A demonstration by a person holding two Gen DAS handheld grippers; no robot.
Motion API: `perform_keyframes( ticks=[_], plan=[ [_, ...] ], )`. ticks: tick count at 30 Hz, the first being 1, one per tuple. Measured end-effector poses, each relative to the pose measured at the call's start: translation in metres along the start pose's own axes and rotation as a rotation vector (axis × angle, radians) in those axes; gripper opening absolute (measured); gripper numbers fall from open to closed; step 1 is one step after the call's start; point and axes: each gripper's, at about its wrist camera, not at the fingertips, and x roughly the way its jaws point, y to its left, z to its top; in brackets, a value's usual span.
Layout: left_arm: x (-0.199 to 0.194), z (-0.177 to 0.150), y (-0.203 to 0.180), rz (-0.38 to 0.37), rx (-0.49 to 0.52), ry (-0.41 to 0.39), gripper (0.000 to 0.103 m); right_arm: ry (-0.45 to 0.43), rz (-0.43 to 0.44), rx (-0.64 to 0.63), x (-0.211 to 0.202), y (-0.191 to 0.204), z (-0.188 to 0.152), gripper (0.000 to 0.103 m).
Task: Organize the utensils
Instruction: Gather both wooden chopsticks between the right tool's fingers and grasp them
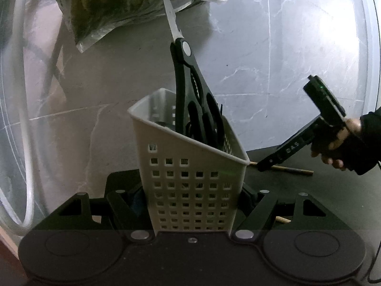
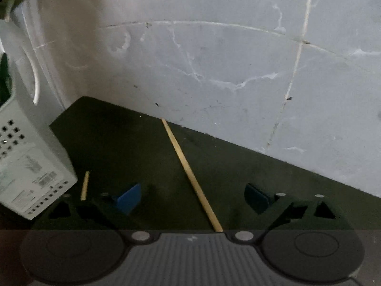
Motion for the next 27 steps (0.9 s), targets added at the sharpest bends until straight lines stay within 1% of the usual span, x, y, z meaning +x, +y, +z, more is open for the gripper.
perform_keyframes(
  ticks=[5, 9, 11, 12, 13, 14, 15, 16, 20, 22, 27],
  plan=[
    [0.001, 0.001, -0.003, 0.007, 0.0, 0.002, 0.076, 0.02, 0.006, 0.003, 0.007, -0.004, -0.007, 0.095],
    [0.002, 0.002, -0.004, 0.01, 0.0, 0.003, 0.076, 0.031, 0.008, 0.01, 0.01, -0.003, -0.013, 0.088],
    [0.002, 0.002, -0.004, 0.01, 0.0, 0.003, 0.076, 0.025, -0.013, -0.001, 0.009, 0.0, -0.013, 0.079],
    [0.002, 0.002, -0.004, 0.01, -0.001, 0.003, 0.076, 0.02, -0.02, 0.003, 0.008, 0.001, -0.013, 0.067],
    [0.002, 0.002, -0.004, 0.009, 0.0, 0.003, 0.076, 0.012, -0.024, 0.007, 0.005, 0.0, -0.014, 0.048],
    [0.002, 0.002, -0.004, 0.009, 0.0, 0.003, 0.076, 0.012, -0.03, 0.011, 0.004, 0.001, -0.014, 0.038],
    [0.002, 0.002, -0.004, 0.009, 0.0, 0.003, 0.076, 0.017, -0.037, 0.016, 0.004, 0.0, -0.015, 0.022],
    [0.002, 0.002, -0.004, 0.008, 0.0, 0.002, 0.076, 0.023, -0.039, 0.022, 0.001, 0.0, -0.017, 0.014],
    [0.001, 0.001, -0.003, 0.004, -0.002, -0.002, 0.076, 0.052, -0.023, 0.037, -0.017, 0.004, -0.035, 0.008],
    [0.0, 0.0, -0.002, 0.002, 0.0, -0.006, 0.076, 0.068, -0.009, 0.04, -0.026, 0.012, -0.047, 0.007],
    [-0.002, -0.003, 0.001, -0.005, -0.001, -0.015, 0.076, 0.105, 0.015, -0.016, -0.052, 0.043, -0.08, 0.007]
  ],
)
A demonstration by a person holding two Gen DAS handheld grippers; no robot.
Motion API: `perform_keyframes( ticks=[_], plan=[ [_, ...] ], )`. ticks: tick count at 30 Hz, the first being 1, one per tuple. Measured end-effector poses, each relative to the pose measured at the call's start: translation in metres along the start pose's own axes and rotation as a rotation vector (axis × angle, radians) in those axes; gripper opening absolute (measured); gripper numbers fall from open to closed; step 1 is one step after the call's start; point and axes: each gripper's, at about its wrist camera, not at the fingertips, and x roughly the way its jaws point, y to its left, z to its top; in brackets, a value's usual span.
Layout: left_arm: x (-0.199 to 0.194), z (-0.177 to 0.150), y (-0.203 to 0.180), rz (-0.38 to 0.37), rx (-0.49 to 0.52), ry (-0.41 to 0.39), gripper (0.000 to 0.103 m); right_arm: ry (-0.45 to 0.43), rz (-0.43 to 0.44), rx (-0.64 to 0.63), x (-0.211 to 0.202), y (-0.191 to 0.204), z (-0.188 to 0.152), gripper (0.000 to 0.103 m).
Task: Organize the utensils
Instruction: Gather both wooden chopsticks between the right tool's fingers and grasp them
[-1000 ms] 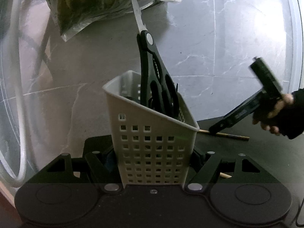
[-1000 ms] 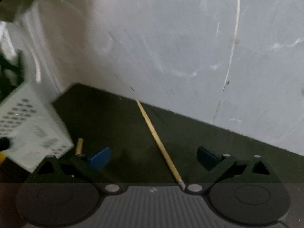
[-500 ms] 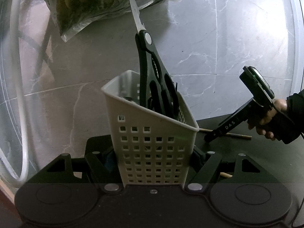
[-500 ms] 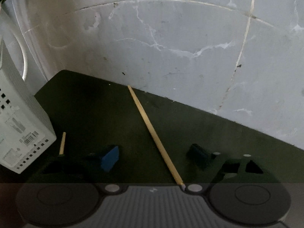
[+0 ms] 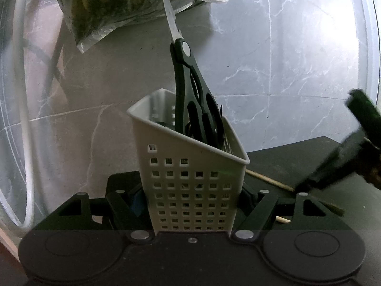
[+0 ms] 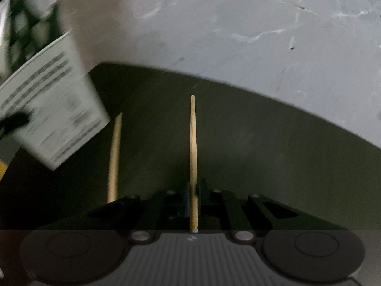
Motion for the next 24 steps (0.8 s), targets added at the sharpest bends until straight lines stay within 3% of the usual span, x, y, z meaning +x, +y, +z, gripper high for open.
perform_keyframes(
  ticks=[5, 6, 9, 12, 16, 19, 20, 24],
  plan=[
    [-0.001, -0.003, 0.004, -0.016, -0.002, -0.009, 0.076, 0.034, 0.019, -0.025, -0.012, 0.02, -0.015, 0.008],
    [-0.002, -0.003, 0.004, -0.018, -0.002, -0.01, 0.076, 0.041, 0.03, -0.02, -0.012, 0.021, -0.014, 0.014],
    [-0.002, -0.004, 0.006, -0.023, -0.001, -0.012, 0.076, 0.045, 0.067, -0.004, -0.016, 0.019, -0.008, 0.059],
    [-0.003, -0.005, 0.007, -0.026, -0.001, -0.014, 0.076, 0.049, 0.094, 0.004, -0.01, 0.021, 0.002, 0.065],
    [-0.002, -0.005, 0.007, -0.028, -0.001, -0.014, 0.076, 0.08, 0.106, 0.043, 0.001, 0.027, 0.009, 0.066],
    [-0.002, -0.005, 0.008, -0.029, -0.003, -0.015, 0.076, 0.079, 0.063, 0.014, 0.002, 0.042, 0.007, 0.063],
    [-0.002, -0.005, 0.008, -0.029, -0.005, -0.016, 0.076, 0.077, 0.05, 0.002, 0.003, 0.047, 0.006, 0.061],
    [-0.002, -0.005, 0.008, -0.03, -0.008, -0.018, 0.076, 0.075, 0.01, -0.037, 0.007, 0.062, 0.011, 0.034]
  ],
)
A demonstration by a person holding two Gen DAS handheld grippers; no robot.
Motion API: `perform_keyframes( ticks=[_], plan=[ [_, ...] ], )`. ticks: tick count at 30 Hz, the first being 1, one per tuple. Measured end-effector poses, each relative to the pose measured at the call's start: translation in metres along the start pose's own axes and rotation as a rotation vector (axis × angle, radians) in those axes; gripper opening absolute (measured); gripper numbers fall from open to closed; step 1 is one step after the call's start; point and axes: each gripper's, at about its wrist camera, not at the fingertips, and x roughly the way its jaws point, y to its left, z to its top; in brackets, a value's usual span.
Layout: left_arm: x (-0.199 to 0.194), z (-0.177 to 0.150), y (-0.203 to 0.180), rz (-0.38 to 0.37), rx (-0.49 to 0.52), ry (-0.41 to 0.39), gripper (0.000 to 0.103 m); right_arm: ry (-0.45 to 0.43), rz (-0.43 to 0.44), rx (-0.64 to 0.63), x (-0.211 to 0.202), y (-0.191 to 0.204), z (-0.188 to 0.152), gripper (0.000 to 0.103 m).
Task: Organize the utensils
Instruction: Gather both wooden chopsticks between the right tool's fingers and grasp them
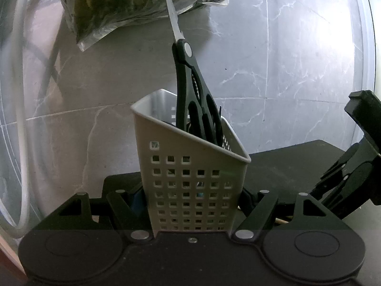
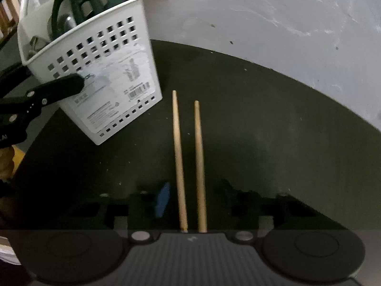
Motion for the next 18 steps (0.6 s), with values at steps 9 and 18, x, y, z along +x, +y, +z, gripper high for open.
perform_keyframes(
  ticks=[9, 18],
  plan=[
    [0.0, 0.0, 0.0, -0.005, 0.004, 0.001, 0.076, 0.11, -0.012, -0.046, 0.004, 0.004, 0.011, 0.029],
    [0.0, 0.0, 0.002, -0.009, 0.003, 0.002, 0.076, 0.168, -0.03, -0.028, 0.008, 0.003, 0.019, 0.012]
  ],
)
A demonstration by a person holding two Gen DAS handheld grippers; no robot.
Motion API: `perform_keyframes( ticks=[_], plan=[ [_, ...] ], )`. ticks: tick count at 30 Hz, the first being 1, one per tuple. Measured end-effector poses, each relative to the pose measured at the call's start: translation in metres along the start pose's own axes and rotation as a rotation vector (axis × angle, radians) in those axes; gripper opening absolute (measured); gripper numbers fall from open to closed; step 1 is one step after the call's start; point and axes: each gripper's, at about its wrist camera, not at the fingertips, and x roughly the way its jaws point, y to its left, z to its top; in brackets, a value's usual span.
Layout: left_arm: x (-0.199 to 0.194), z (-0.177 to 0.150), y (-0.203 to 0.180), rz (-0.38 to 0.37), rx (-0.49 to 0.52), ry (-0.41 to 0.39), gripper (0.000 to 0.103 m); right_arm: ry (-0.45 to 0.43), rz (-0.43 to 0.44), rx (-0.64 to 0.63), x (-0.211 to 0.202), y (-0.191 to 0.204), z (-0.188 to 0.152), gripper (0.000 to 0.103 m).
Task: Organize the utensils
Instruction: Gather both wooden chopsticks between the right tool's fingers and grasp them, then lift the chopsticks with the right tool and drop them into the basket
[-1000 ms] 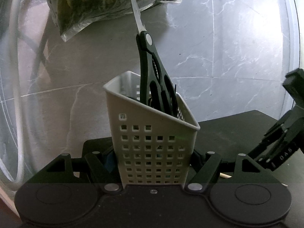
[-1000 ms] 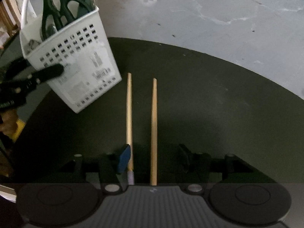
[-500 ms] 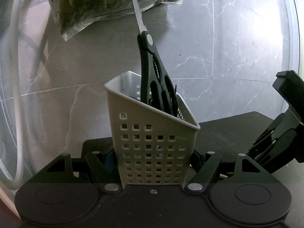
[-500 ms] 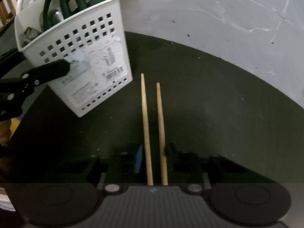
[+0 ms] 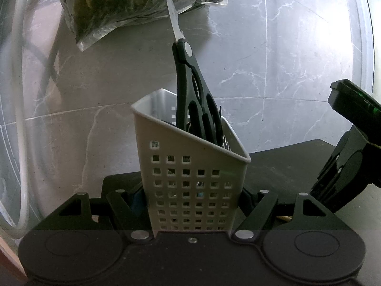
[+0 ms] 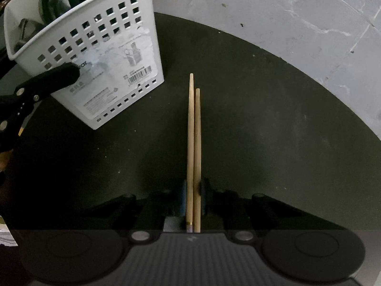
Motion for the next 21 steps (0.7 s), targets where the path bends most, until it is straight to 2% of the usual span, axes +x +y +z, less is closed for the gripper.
perform_keyframes(
  ticks=[7, 12, 16, 21],
  plan=[
    [0.001, 0.0, 0.0, 0.001, 0.001, -0.002, 0.076, -0.083, 0.041, 0.08, -0.004, -0.009, -0.014, 0.012],
    [0.0, -0.001, 0.0, -0.001, 0.005, -0.003, 0.076, -0.224, 0.082, 0.177, -0.027, -0.017, -0.031, 0.012],
    [0.001, -0.001, 0.0, -0.002, 0.007, -0.005, 0.076, -0.378, 0.1, 0.271, -0.045, -0.026, -0.048, 0.012],
    [0.0, -0.001, 0.0, -0.008, 0.016, -0.009, 0.076, -0.674, 0.101, 0.358, -0.081, -0.025, -0.059, 0.012]
  ],
)
